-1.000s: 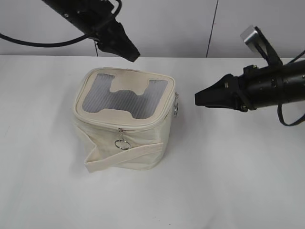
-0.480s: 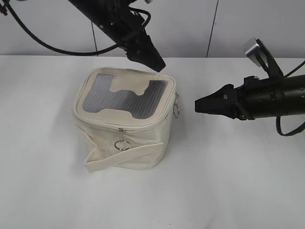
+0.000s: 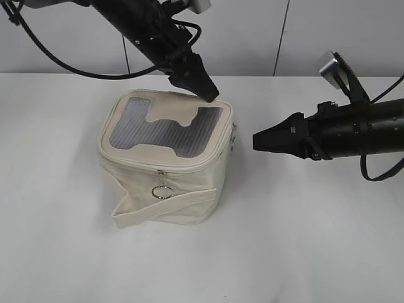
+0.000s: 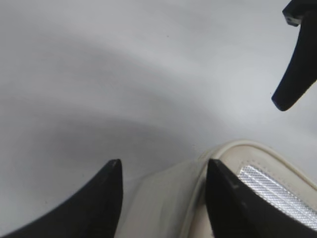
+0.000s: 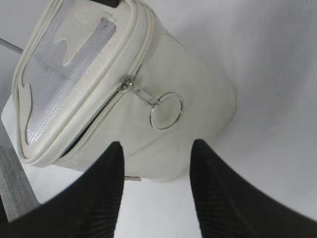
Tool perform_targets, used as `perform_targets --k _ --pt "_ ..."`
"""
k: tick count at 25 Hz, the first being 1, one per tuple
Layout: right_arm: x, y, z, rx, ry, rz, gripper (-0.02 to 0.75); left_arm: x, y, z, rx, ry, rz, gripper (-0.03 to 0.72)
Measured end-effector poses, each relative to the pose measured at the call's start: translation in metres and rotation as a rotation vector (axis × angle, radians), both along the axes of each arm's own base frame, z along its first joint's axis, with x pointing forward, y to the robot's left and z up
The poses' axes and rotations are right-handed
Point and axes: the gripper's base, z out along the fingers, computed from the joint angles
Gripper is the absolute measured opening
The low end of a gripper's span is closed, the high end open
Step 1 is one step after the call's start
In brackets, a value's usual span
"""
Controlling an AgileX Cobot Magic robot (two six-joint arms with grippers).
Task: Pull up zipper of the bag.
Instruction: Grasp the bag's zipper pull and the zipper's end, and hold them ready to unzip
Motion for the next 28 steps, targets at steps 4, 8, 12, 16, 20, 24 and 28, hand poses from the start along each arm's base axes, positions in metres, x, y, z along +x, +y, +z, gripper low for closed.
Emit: perform_targets --k 4,8,12,16,20,24,28 --pt "0.000 0.001 0.000 0.000 0.000 0.003 0.353 0.000 0.000 0.000 0.004 0.024 0.029 0.405" --pt "0.000 0.001 0.000 0.001 0.000 0.002 0.351 -0.004 -0.006 -0.001 0.017 0.034 0.028 0.405" --pt "0.000 0.001 0.000 0.001 0.000 0.002 0.350 -0.015 -0.016 0.003 0.031 0.018 -0.015 0.401" --pt "0.000 0.001 0.000 0.001 0.000 0.002 0.349 -0.020 -0.014 0.014 0.055 -0.032 -0.037 0.386" --pt "0.000 0.001 0.000 0.001 0.000 0.002 0.349 -0.021 -0.011 0.010 0.082 -0.034 -0.040 0.375" --pt "0.000 0.001 0.000 0.001 0.001 0.002 0.349 -0.027 -0.008 -0.007 0.125 0.002 -0.056 0.370" --pt "0.000 0.001 0.000 0.001 0.001 0.002 0.349 -0.027 -0.008 -0.011 0.132 -0.007 -0.058 0.128"
